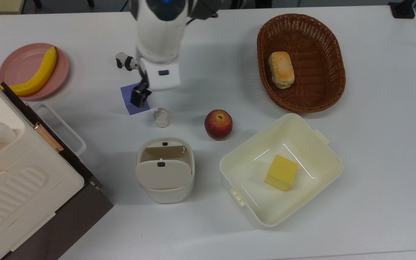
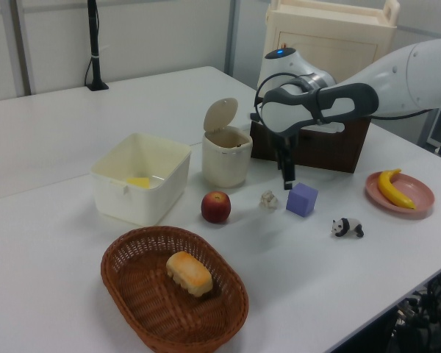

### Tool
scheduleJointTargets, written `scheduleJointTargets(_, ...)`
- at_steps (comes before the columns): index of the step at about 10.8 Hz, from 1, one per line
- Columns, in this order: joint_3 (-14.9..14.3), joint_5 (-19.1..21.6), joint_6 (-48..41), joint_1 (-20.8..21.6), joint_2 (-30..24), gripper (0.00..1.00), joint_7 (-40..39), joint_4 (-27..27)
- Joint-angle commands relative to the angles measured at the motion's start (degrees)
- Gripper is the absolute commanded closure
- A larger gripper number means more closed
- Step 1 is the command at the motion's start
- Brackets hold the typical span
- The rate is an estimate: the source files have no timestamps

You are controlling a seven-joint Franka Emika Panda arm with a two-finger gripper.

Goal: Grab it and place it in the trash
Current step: 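Move the open gripper over the small white paper ball and lower it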

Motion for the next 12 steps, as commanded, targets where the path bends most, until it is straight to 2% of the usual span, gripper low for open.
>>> scheduleJointTargets(1, -0.02, -0.94, 0.96, -1.1, 1.71, 0.0, -3.4, 1.67)
scheduleJointTargets(5, 0.07, 1.16, 2.44, -1.54, 3.48, 0.0, 1.33, 1.59)
scheduleJointTargets(7, 0.15, 4.75, 4.55, -1.45, 4.1, 0.0, 5.28, 1.5)
scheduleJointTargets(10, 0.5, 5.12, 8.16, -0.93, 5.59, 0.0, 11.7, 1.32)
scheduleJointTargets(12, 0.5, 4.51, 9.31, -0.66, 6.82, 0.0, 12.42, 1.32)
